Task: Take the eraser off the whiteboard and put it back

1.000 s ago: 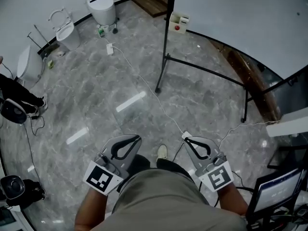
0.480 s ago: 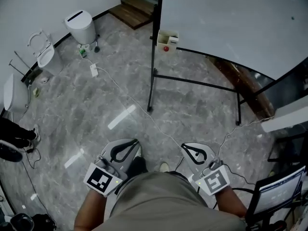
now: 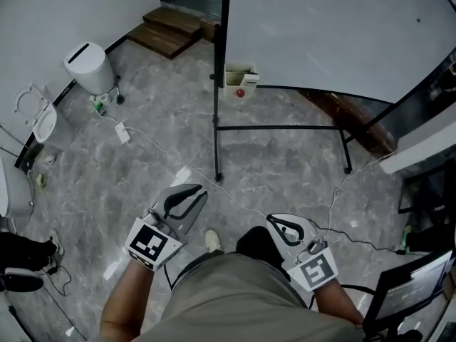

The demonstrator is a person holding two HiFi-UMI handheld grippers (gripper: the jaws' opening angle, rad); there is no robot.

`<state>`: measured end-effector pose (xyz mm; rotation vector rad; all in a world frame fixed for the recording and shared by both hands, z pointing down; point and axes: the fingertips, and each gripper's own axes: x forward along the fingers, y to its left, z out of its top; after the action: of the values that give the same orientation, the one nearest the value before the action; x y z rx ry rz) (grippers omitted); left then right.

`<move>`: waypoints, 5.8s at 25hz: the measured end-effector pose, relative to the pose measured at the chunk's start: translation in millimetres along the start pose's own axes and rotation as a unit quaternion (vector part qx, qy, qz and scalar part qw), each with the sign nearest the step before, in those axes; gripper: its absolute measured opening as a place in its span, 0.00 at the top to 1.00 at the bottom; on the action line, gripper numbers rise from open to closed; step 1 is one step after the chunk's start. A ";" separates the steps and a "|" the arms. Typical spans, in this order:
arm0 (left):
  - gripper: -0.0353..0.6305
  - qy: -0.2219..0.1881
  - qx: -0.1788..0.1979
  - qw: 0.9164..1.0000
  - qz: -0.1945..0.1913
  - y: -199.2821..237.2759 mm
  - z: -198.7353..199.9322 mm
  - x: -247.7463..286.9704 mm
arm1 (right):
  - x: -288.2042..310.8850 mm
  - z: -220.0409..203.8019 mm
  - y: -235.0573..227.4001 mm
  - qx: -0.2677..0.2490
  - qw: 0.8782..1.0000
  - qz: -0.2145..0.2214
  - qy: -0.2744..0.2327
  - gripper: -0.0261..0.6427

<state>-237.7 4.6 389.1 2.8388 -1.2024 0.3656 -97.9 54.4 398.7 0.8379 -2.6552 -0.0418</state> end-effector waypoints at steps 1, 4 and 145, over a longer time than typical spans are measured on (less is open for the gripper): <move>0.85 0.000 0.001 1.000 -0.004 12.6 -0.1 6.8 | 3.9 0.3 -1.4 0.002 1.000 -0.005 0.003 0.96; 0.83 -0.002 0.008 1.000 -0.011 43.6 2.3 35.4 | 7.8 -6.2 -16.6 0.010 0.999 -0.023 0.022 0.96; 0.69 -0.040 0.091 0.995 -0.033 172.7 119.1 198.4 | 82.7 -29.7 -183.0 0.026 0.997 -0.052 0.044 0.96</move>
<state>-203.4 -270.7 309.0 3.0672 -1.1412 0.3796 -50.0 -140.5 429.0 0.9722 -2.5376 0.0363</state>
